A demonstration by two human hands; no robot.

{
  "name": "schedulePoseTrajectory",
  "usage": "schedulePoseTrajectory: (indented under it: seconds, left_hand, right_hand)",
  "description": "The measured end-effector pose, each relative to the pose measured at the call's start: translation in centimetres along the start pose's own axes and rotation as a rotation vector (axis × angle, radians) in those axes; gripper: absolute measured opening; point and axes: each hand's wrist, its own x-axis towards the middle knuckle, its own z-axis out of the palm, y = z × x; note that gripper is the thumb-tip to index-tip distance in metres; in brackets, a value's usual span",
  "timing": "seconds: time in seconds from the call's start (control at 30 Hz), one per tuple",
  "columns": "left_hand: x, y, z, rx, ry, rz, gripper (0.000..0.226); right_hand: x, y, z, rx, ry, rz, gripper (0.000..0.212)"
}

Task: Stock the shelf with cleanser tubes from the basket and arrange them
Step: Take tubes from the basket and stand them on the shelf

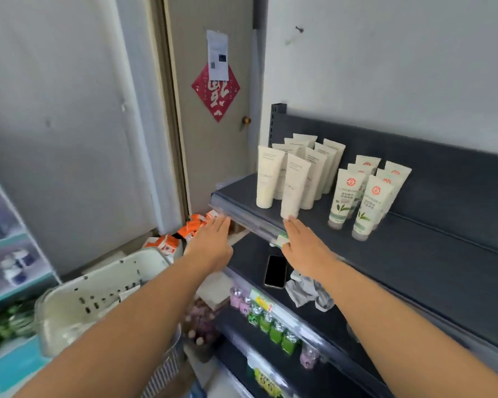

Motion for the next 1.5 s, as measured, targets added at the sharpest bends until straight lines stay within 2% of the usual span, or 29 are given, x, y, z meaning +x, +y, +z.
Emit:
schedulePoseTrajectory:
  seconds: [0.2, 0.47, 0.63, 0.9, 1.0, 1.27, 1.5]
  left_hand:
    - [-3.3, -8.0, -1.1, 0.037, 0.005, -0.176, 0.069]
    - [-5.7, -18.9, -1.6, 0.017, -0.027, -0.344, 0.072]
    - [-5.1, -25.7, -1.1, 0.017, -0.052, -0.372, 0.074]
    - [-4.1, -34.9, 2.3, -0.029, -0.23, -0.403, 0.076]
    - [-4.2, -36.9, 3.7, -0.159, -0.26, -0.458, 0.071]
    - [-5.3, -40.0, 10.5, -0.626, -0.323, -0.821, 0.063]
    - [-6.7, -40.4, 15.9, -0.742, -0.358, -0.994, 0.046]
  right_hand:
    - [3.2, -7.8, 2.1, -0.039, -0.061, -0.189, 0.065]
    - [8.6, -17.7, 6.5, 0.058, -0.111, -0.345, 0.067]
    - [13.1, -23.1, 9.8, 0.07, -0.174, -0.374, 0.066]
    - [18.1, -29.7, 17.1, 0.091, -0.299, -0.33, 0.067]
    - [18.8, -31.1, 19.8, 0.095, -0.348, -0.312, 0.065]
    - [20.2, -31.4, 27.5, 0.064, -0.586, -0.269, 0.064]
    - [19.9, -31.4, 34.0, 0.088, -0.784, -0.221, 0.06]
